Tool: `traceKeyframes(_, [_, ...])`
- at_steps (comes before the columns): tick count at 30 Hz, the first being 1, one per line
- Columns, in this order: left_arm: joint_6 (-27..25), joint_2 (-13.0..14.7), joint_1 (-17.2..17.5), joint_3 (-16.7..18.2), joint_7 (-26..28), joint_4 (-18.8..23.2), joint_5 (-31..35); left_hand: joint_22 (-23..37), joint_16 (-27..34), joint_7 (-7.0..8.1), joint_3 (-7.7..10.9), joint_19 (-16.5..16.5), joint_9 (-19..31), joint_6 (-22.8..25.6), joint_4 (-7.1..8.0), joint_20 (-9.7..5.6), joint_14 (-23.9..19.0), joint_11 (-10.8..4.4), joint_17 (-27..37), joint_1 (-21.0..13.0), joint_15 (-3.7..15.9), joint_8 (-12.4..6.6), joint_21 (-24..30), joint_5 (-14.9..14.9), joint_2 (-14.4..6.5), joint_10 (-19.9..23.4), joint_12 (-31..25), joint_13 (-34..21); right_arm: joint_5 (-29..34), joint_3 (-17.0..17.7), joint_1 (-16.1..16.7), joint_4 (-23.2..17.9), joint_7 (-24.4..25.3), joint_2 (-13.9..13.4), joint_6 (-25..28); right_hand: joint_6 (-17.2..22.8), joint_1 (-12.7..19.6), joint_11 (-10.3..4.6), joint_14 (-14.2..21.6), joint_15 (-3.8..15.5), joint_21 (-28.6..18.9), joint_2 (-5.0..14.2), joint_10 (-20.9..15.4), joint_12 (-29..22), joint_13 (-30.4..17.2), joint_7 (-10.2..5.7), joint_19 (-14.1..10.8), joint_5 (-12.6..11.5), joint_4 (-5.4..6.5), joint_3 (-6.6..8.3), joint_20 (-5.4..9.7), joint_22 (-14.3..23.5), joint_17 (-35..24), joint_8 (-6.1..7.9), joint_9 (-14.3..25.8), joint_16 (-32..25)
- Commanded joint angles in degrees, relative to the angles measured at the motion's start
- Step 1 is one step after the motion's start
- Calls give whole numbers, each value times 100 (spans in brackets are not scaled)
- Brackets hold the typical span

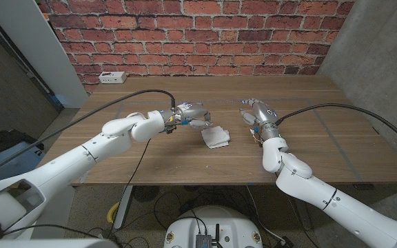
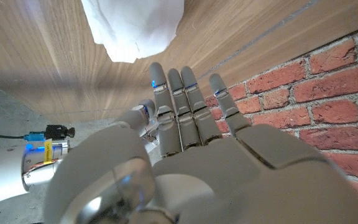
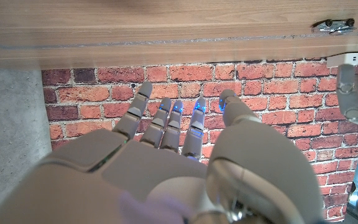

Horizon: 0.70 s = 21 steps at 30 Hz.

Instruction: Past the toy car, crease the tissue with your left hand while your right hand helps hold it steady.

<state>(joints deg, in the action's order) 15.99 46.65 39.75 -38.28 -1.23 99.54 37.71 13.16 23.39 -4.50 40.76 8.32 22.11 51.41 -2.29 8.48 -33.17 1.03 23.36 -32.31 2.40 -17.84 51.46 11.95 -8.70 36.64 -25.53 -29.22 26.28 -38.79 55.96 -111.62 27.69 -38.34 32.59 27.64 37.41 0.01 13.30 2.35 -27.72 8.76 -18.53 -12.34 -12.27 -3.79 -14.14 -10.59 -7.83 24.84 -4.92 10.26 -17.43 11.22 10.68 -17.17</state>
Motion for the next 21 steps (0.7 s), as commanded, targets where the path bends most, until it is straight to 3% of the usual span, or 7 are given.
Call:
traceKeyframes(1, [-491,30,874,601,1575,361,103,-90,-244,123,9,-115,-73,-442,-23,28,326,28,-144,160,-41,248,-37,-37,-49,-364,270,133,-58,98,111,-65,122,-8,-141,40,-22,-9,54,160,27,7,-38,-20,-13,-2,-59,5,-9,48,3,16,-23,-6,12,-40])
traceKeyframes(5, [-783,46,1154,764,1792,505,-10,-153,-463,149,50,-234,-180,-963,-29,48,651,61,-288,279,-106,545,-64,-43,-106,-842,602,296,-145,150,170,-51,144,-4,-227,43,-27,-9,50,162,31,12,-37,-19,-13,1,-59,5,-6,48,2,16,-27,-5,12,-41])
traceKeyframes(9, [-1000,28,1418,906,2072,637,-121,-182,-565,306,65,-338,-305,-1698,-25,113,841,93,-346,359,-157,799,-84,-43,-145,-1120,837,441,-128,133,183,-46,144,-25,-268,40,-24,-9,48,150,34,9,-39,-19,-13,4,-61,4,-12,52,2,17,-25,-7,12,-39])
traceKeyframes(14, [-1131,-85,1705,1081,2494,702,-383,-192,-645,414,55,-394,-413,-2257,-50,120,1002,98,-388,408,-181,856,-92,-45,-123,-1362,1017,549,-224,189,244,-59,178,-12,-398,43,-27,-7,52,158,36,12,-45,-21,-13,-1,-68,5,-11,50,4,17,-31,-6,12,-45])
traceKeyframes(21, [-889,-288,1941,1247,3072,527,-861,-197,-711,396,36,-490,-480,-2443,-53,141,1131,114,-417,455,-227,829,-121,-49,-101,-1498,1113,611,-348,270,332,-69,333,91,-566,48,-24,-6,55,148,42,16,-57,-24,-13,4,-74,4,-17,51,7,17,-36,-5,12,-51])
